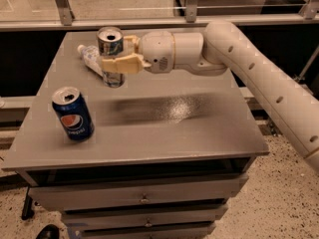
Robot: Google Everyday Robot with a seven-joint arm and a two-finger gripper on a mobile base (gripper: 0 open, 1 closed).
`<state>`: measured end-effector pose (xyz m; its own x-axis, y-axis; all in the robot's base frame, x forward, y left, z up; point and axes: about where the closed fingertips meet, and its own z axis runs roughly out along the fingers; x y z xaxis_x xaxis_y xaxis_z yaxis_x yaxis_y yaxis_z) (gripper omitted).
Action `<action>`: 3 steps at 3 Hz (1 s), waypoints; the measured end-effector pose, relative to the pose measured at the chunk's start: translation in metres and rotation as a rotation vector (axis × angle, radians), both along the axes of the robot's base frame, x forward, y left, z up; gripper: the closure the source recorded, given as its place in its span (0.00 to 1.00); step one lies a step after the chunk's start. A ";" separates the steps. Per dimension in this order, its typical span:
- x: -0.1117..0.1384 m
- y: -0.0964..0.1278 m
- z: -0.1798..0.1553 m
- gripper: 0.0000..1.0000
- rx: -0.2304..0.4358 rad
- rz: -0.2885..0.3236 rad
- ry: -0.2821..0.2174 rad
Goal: Move redbull can near pepsi can
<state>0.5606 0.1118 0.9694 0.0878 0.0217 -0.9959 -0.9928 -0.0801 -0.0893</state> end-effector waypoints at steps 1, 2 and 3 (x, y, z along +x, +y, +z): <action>-0.012 0.015 -0.020 1.00 -0.024 0.057 0.025; -0.024 0.021 -0.037 1.00 -0.039 0.103 0.060; -0.035 0.026 -0.050 1.00 -0.038 0.146 0.088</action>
Offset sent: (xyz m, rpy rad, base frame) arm -0.0368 0.0235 -0.0599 -0.0561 0.1041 0.1486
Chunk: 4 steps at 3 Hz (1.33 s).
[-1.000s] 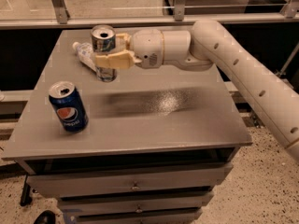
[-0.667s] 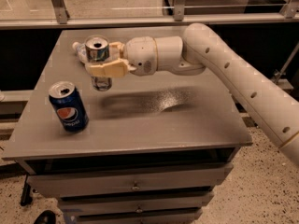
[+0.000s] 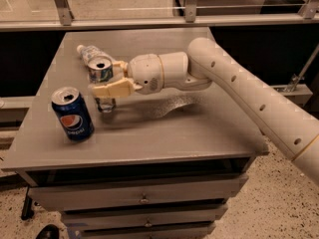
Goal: Move redbull can near pepsi can
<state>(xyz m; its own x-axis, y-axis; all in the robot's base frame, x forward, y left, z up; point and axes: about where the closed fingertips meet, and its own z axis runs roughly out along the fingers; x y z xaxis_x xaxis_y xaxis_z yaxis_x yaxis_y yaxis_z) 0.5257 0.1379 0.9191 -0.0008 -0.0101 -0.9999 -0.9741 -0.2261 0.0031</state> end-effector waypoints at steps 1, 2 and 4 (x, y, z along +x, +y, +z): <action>-0.011 0.006 -0.008 1.00 0.002 0.057 0.026; -0.021 0.013 -0.013 0.82 -0.006 0.131 0.039; -0.035 0.019 -0.018 0.36 -0.032 0.252 0.047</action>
Offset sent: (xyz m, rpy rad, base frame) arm -0.0305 0.0151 -0.0200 -0.0153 0.0561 0.2199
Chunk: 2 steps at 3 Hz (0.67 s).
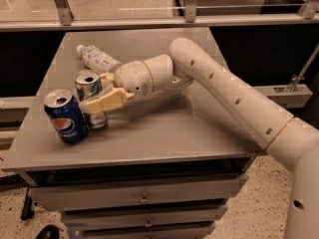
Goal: Move redbull can near pepsi can
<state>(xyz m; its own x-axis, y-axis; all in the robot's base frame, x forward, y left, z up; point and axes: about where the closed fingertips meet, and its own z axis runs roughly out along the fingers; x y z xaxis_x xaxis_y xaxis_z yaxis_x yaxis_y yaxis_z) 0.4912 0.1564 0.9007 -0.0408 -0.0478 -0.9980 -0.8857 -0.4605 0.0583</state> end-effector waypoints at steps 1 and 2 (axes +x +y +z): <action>-0.003 0.000 -0.002 0.12 -0.014 0.034 -0.001; -0.004 -0.001 -0.003 0.00 -0.021 0.052 -0.003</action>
Offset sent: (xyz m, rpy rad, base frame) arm -0.0036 -0.0063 -0.0059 -0.0299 -0.0033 0.0648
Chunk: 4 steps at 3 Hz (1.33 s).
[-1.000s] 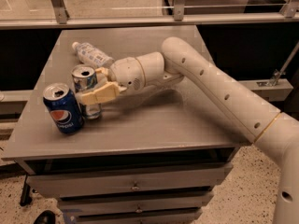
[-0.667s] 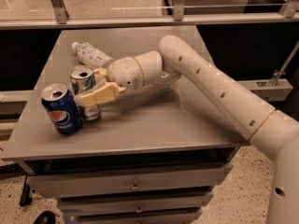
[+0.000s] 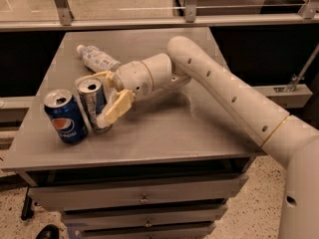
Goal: Move redbull can near pepsi can
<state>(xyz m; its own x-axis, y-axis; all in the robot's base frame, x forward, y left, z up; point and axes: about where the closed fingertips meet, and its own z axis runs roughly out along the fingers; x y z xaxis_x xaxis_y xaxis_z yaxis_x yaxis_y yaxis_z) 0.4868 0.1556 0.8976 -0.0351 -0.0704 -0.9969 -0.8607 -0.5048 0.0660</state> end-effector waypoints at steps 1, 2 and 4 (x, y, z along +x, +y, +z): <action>0.000 -0.002 0.000 0.00 -0.005 0.005 -0.004; 0.009 -0.021 0.007 0.00 -0.017 -0.045 -0.036; 0.058 -0.120 0.054 0.00 -0.089 -0.301 -0.213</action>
Offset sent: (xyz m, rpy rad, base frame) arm 0.0279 -0.0572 0.0174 -0.0383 -0.0890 -0.1367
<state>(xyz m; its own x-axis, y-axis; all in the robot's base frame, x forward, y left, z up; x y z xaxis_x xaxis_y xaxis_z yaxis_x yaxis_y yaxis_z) 0.5449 0.0356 0.9518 0.1396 -0.1750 -0.9746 -0.9689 -0.2273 -0.0980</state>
